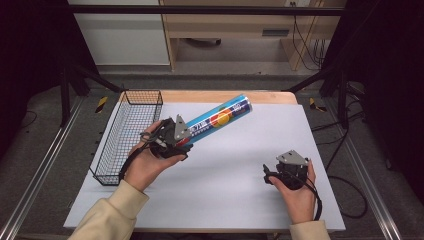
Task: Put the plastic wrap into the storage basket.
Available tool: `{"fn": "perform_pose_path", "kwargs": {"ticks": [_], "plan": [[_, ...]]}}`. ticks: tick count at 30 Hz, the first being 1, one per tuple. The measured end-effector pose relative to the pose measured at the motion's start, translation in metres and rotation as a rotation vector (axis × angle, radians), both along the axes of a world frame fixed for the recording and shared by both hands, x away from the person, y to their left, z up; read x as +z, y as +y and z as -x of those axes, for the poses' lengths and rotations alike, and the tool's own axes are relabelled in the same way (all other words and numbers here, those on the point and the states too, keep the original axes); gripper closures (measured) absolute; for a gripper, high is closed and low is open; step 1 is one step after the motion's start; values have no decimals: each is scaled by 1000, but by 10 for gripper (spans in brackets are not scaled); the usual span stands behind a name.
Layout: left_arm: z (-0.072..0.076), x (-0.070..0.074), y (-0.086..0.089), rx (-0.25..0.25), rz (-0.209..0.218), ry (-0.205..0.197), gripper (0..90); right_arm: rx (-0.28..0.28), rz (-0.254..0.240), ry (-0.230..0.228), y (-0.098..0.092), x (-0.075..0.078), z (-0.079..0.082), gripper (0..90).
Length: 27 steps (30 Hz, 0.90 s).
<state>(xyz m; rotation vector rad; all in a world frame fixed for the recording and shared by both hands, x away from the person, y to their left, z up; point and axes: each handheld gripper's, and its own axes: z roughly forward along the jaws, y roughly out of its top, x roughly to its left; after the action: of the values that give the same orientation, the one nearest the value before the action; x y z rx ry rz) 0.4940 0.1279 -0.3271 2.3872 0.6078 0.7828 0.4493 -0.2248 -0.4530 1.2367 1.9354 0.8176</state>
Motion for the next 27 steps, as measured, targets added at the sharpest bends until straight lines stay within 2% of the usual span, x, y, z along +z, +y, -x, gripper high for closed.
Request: {"fn": "perform_pose_path", "kwargs": {"ticks": [1,3,7,13,16,23,25,26,27], "plan": [[-4,2,0,21,-4,-10,299,-25,7,-4,1,-2,1,63],[-9,4,2,41,13,0,299,-43,15,-4,1,-3,1,63],[-17,7,7,75,30,10,300,-51,-20,5,1,-6,2,65],[-21,11,17,130,41,10,301,-45,-24,18,-1,-9,1,68],[-18,15,25,157,36,8,302,-48,-38,16,-1,-8,2,67],[-4,24,38,221,25,-9,303,-48,-33,5,0,-6,5,67],[5,30,45,272,30,-15,303,-47,-37,7,-1,-5,7,67],[5,30,45,272,30,-15,303,-47,-37,7,-1,-5,7,67],[8,33,49,292,40,-15,303,-47,-37,4,-1,-5,7,67]]}}
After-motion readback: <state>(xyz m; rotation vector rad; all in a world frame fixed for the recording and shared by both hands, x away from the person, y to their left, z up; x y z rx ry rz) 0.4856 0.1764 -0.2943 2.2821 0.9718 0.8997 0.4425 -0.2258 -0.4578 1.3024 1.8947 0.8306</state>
